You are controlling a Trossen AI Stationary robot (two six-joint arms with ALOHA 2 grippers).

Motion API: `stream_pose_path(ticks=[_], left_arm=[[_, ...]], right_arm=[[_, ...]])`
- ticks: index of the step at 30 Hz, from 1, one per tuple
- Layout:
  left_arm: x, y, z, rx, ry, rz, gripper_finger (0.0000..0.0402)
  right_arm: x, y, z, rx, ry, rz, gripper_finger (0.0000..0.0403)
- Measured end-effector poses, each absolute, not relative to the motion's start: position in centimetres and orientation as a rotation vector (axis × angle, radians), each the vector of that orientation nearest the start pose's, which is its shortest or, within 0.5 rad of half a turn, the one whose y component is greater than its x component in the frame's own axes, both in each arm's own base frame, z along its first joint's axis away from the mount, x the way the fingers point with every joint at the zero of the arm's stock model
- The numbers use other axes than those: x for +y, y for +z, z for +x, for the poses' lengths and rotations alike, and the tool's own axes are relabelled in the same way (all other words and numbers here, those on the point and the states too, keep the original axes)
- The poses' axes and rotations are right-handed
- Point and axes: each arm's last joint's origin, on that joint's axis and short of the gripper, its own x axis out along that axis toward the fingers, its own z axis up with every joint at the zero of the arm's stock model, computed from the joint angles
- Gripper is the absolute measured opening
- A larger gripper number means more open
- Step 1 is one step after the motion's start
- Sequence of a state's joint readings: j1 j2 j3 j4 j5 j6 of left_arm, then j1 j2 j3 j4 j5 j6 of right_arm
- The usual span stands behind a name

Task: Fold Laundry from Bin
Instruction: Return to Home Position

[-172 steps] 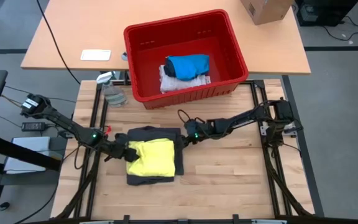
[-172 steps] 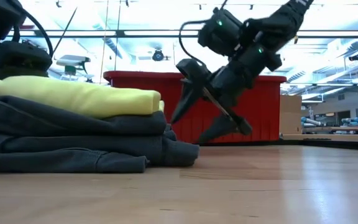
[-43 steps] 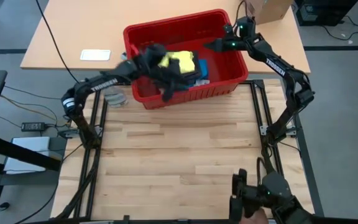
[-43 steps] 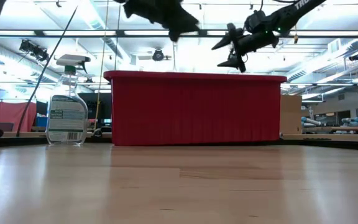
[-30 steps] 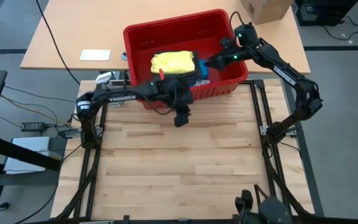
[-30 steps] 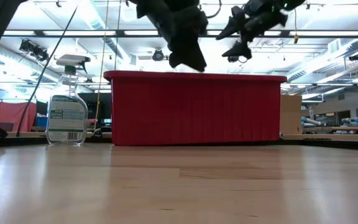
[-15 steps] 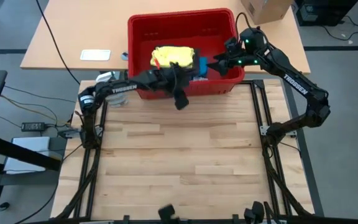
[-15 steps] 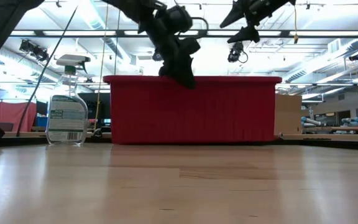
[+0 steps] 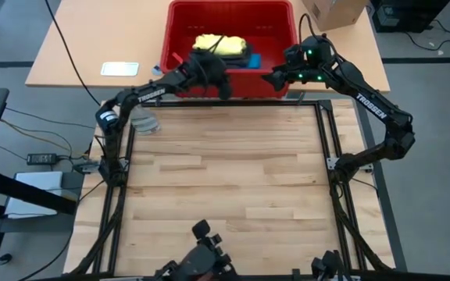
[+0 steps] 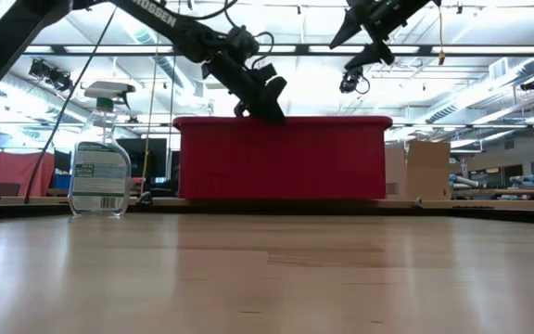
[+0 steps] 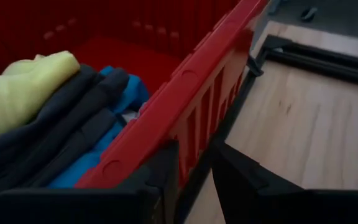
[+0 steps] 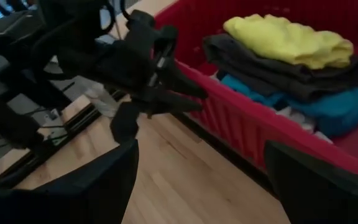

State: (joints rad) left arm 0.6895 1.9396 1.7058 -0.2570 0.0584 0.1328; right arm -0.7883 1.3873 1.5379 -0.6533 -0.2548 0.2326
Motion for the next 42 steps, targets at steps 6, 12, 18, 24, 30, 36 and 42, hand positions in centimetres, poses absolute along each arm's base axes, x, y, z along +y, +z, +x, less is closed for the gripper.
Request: stream_pose_path(ticks=[6,12,18,24,30,36,42], left_arm=[[28.3,31.7,34.5,0.462,0.527,-0.111,0.0103],[25.5,37.9,31.8,0.315,0.498,-0.088,0.0103],[20.0,44.7,27.0,0.217,0.461,-0.069,0.0103],[13.7,46.5,25.2,0.281,0.326,-0.089,0.0103],[6.7,47.0,27.3,0.260,0.339,-0.109,0.0103],[1.0,46.5,28.4,0.265,0.416,-0.119,0.0102],[-1.9,43.0,27.5,0.287,0.513,-0.174,0.0102]], right_arm=[[-20.3,39.5,21.0,0.421,-0.679,0.518,0.0347],[-19.2,39.1,22.1,0.414,-0.626,0.509,0.0341],[-15.6,41.2,23.9,0.326,-0.350,0.342,0.0239],[-11.8,42.1,24.4,0.333,-0.205,0.232,0.0033],[-7.8,43.3,23.0,0.346,-0.138,0.217,0.0013],[-3.9,45.6,19.8,0.255,-0.061,0.039,0.0007],[-0.7,45.7,16.5,0.321,-0.058,-0.019,0.0003]])
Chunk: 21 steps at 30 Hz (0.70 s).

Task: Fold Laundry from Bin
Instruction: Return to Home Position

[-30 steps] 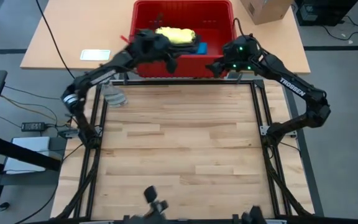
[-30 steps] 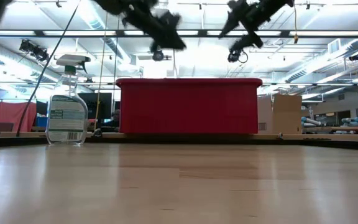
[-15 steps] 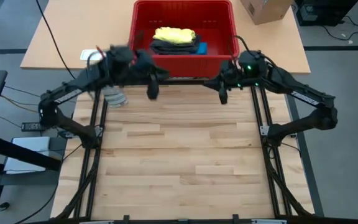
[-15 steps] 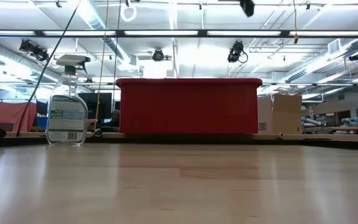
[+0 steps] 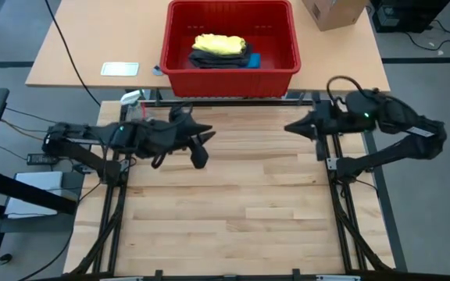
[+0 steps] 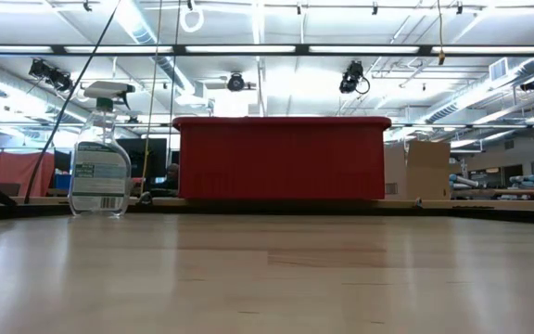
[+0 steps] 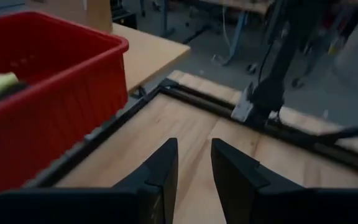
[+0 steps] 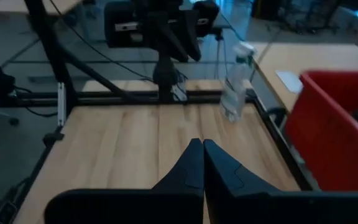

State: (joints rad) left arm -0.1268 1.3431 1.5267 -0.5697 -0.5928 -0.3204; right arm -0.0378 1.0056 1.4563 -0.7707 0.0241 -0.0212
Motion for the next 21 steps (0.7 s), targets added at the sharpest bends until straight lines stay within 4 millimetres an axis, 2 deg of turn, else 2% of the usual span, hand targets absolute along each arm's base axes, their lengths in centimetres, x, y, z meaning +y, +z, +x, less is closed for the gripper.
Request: stream_pose_path(ticks=[5,10,14,18,21], left_arm=[[-2.7,39.2,27.5,0.185,0.450,-0.254,0.0102],[-2.7,37.2,27.1,0.093,0.398,-0.294,0.0102],[-1.7,36.4,25.5,0.094,0.421,-0.269,0.0102],[-0.5,36.4,22.5,0.056,0.400,-0.290,0.0102],[-0.3,35.6,19.7,0.030,0.378,-0.313,0.0102]], right_arm=[[1.7,45.7,15.2,0.322,-0.057,0.016,0.0002],[3.9,44.7,15.4,0.315,-0.134,-0.047,0.0002],[4.8,42.9,16.3,0.270,-0.169,-0.046,0.0001],[5.0,41.2,17.2,0.147,-0.212,-0.004,0.0001],[4.8,39.7,16.9,0.098,-0.231,-0.022,0.0003]])
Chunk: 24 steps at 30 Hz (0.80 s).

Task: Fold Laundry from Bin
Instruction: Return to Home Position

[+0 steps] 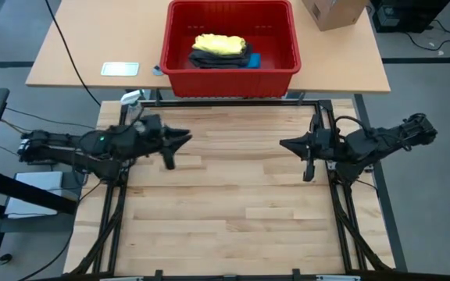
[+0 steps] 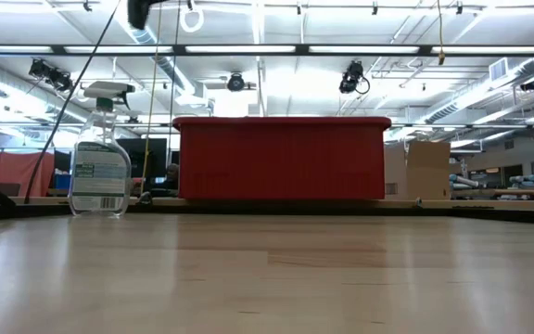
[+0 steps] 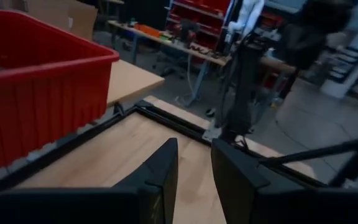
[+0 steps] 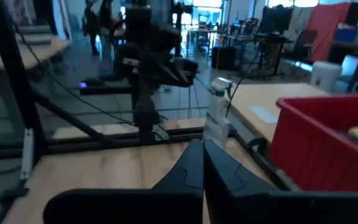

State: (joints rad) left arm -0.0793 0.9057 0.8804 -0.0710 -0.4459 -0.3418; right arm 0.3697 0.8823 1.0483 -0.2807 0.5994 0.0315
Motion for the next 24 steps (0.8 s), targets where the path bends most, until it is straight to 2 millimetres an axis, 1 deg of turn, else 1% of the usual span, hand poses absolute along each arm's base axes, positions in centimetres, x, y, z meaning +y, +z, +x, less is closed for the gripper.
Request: stream_pose_path(ticks=[1,4,6,7,9,11,15,18,21,23,24], left_arm=[[-0.3,35.1,18.8,0.021,0.370,-0.321,0.0102],[-0.2,33.1,16.3,0.013,0.356,-0.339,0.0102],[-0.1,31.8,14.8,-0.003,0.352,-0.353,0.0102],[-0.1,31.1,14.2,-0.005,0.340,-0.353,0.0102],[-0.2,30.1,13.3,-0.005,0.282,-0.339,0.0102],[-0.4,28.8,12.8,0.018,0.233,-0.324,0.0102],[-0.6,26.7,12.2,0.052,0.195,-0.284,0.0102],[-0.7,25.8,11.8,0.062,0.188,-0.300,0.0100],[-0.6,25.8,11.1,0.051,0.189,-0.323,0.0089],[-0.4,25.9,10.4,0.040,0.194,-0.309,0.0078],[-0.3,25.9,10.0,0.032,0.205,-0.299,0.0073]], right_arm=[[4.7,39.1,16.7,0.090,-0.235,-0.004,0.0006],[4.4,37.5,16.1,0.073,-0.245,0.159,0.0009],[4.6,36.2,15.7,0.085,-0.225,0.188,0.0007],[4.8,35.4,15.5,0.100,-0.193,0.171,0.0005],[5.5,33.4,15.1,0.144,-0.114,0.121,0.0003],[5.9,31.6,14.8,0.148,-0.075,0.135,0.0003],[6.2,29.4,14.1,0.092,-0.078,0.204,0.0004],[6.0,28.0,13.7,0.086,-0.145,0.187,0.0002],[5.6,26.8,13.2,0.085,-0.234,0.129,0.0002],[5.1,26.2,12.9,0.064,-0.242,0.135,0.0002],[4.8,26.0,12.9,0.048,-0.210,0.154,0.0002]])
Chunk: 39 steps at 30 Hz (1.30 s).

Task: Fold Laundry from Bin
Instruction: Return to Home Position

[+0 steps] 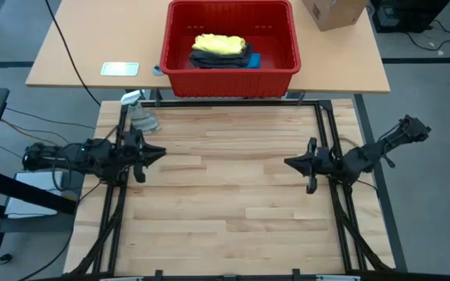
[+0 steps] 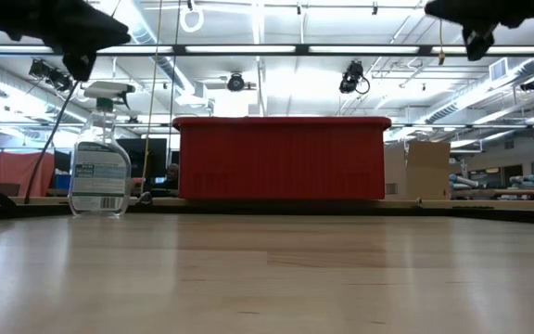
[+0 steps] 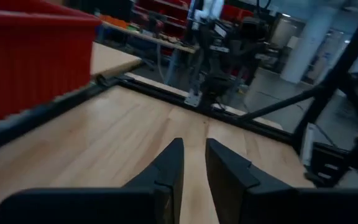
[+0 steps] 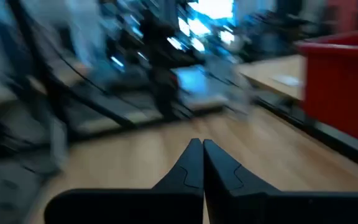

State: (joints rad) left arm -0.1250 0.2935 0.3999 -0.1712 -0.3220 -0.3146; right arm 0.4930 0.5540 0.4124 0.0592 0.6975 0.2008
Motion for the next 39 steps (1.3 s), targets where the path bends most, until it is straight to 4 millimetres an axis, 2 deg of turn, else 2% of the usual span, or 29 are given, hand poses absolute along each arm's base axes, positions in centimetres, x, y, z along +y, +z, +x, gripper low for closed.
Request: stream_pose_path(ticks=[3,5,8,11,15,19,25,29,36,39], left_arm=[[0.1,26.0,8.7,-0.001,0.250,-0.286,0.0058],[0.3,26.1,7.9,-0.020,0.269,-0.286,0.0049],[0.5,25.5,6.9,0.004,0.285,-0.295,0.0039],[0.5,25.0,5.9,0.021,0.289,-0.328,0.0029],[0.6,25.7,5.0,-0.009,0.279,-0.322,0.0019],[0.6,26.3,4.5,-0.016,0.271,-0.302,0.0012],[0.6,25.7,5.1,-0.021,0.269,-0.278,0.0011],[0.5,25.1,6.4,-0.138,0.259,-0.191,0.0011],[0.3,21.5,8.3,-0.130,0.255,-0.230,0.0011],[0.3,21.2,8.4,-0.141,0.256,-0.219,0.0011]], right_arm=[[3.7,25.5,12.9,-0.036,-0.089,0.215,0.0002],[2.7,24.9,13.2,-0.066,-0.079,0.227,0.0002],[1.2,23.5,13.3,-0.017,-0.093,0.213,0.0002],[0.3,23.4,13.1,-0.024,-0.070,0.218,0.0002],[-0.1,23.6,12.1,-0.028,-0.066,0.185,0.0002],[-0.2,23.4,10.3,-0.022,-0.075,0.210,0.0002],[-0.2,23.2,8.2,-0.037,-0.068,0.231,0.0001],[-0.1,22.9,7.4,-0.034,-0.037,0.216,0.0001],[-0.1,20.2,8.8,-0.073,-0.017,0.290,0.0001],[0.0,19.2,9.1,-0.046,0.002,0.334,0.0001]])
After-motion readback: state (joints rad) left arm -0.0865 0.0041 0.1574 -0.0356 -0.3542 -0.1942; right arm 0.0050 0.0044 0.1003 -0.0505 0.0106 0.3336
